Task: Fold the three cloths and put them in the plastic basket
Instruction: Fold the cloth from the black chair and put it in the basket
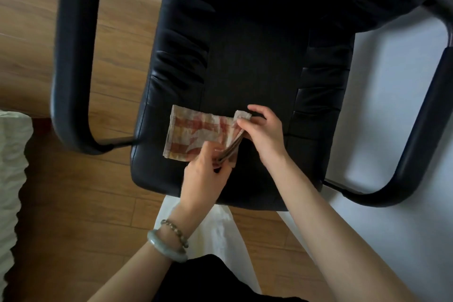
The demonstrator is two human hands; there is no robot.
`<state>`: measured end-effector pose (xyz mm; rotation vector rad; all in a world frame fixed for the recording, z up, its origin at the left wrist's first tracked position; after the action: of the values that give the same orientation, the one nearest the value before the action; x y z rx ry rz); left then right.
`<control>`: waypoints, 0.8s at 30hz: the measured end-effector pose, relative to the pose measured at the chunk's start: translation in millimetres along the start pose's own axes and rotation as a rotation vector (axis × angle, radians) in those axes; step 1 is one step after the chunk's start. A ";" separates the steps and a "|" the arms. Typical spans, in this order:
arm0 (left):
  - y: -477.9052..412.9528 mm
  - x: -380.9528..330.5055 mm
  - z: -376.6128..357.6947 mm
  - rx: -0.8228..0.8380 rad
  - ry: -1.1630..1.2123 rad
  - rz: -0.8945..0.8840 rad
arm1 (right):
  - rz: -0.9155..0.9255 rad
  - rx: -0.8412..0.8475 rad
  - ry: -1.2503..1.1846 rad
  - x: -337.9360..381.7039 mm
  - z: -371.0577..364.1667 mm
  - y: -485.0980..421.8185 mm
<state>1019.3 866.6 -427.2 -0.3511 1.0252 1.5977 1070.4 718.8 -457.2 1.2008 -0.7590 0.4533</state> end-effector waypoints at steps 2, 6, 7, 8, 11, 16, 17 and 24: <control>-2.6 12.2 18.3 -0.009 0.003 0.089 | 0.048 0.023 0.064 4.9 -22.2 2.3; -9.5 38.2 46.3 -0.072 0.038 0.262 | 0.090 0.075 0.174 9.6 -69.8 3.1; -11.6 44.0 51.0 -0.094 0.039 0.298 | 0.095 0.080 0.197 10.0 -81.1 2.7; -13.8 50.2 54.9 -0.113 0.031 0.329 | 0.096 0.083 0.228 10.7 -91.8 2.2; -19.7 65.6 62.4 -0.131 0.040 0.415 | 0.113 0.090 0.350 10.8 -116.8 1.5; -26.8 79.8 63.8 -0.134 0.021 0.468 | 0.134 0.120 0.453 6.1 -138.0 -0.4; -28.0 82.0 63.4 -0.138 -0.001 0.469 | 0.127 0.138 0.447 6.1 -138.2 -0.8; -29.1 84.9 61.4 -0.113 -0.389 -0.054 | 0.585 0.162 0.895 -9.3 -84.0 14.9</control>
<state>1037.6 967.4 -463.8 -0.1331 0.6253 1.5997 1077.6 803.6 -468.0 0.7666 -0.2683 1.4397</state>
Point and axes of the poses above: each hand's wrist, its own y-axis away from the middle knuckle, its own z-axis out of the back of the hand, x = y × z, the point moved 1 cm from there along -y, towards the middle knuckle, and after that the axes turned 5 degrees about z, right-handed, at the moved point
